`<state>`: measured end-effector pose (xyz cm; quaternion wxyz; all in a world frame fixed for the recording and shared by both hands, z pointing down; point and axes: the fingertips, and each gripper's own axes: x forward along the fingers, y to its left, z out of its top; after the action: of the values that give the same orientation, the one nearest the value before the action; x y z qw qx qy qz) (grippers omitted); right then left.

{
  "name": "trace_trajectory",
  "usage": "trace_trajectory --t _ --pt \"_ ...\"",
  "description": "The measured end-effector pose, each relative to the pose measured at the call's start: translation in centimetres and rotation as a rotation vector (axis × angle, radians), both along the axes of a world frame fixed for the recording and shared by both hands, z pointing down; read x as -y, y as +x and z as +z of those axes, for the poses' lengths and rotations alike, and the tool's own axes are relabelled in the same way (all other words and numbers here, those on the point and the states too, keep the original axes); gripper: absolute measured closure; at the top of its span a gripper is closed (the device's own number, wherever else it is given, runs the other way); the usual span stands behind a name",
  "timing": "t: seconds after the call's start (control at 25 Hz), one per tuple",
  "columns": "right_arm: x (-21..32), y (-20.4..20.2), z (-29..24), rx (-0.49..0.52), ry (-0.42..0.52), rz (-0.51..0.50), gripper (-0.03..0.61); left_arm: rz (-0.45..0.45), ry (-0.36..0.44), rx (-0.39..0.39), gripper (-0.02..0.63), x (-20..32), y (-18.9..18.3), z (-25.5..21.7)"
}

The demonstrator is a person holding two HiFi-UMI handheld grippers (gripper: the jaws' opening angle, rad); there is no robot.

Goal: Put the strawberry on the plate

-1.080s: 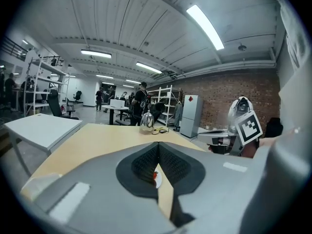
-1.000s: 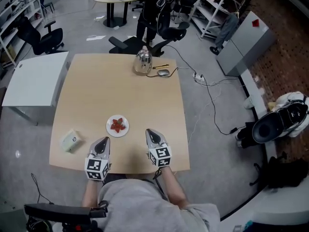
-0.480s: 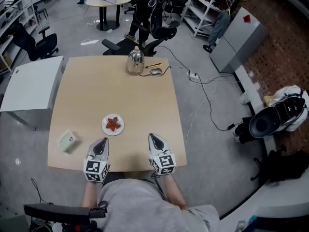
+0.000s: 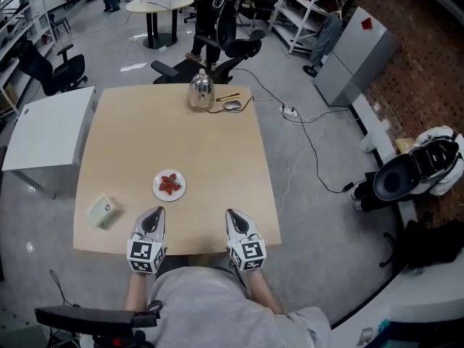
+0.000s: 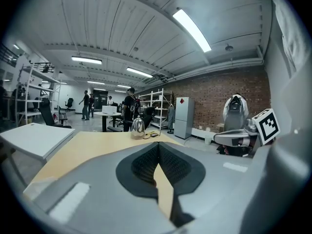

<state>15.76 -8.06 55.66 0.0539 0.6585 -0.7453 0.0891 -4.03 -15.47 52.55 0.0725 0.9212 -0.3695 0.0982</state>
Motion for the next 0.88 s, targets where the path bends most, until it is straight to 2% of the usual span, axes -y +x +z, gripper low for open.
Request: trace_trajectory --t 0.88 --pt "-0.38 -0.02 -0.61 0.018 0.022 -0.007 0.572 -0.013 0.002 0.002 0.594 -0.87 -0.22 0.25"
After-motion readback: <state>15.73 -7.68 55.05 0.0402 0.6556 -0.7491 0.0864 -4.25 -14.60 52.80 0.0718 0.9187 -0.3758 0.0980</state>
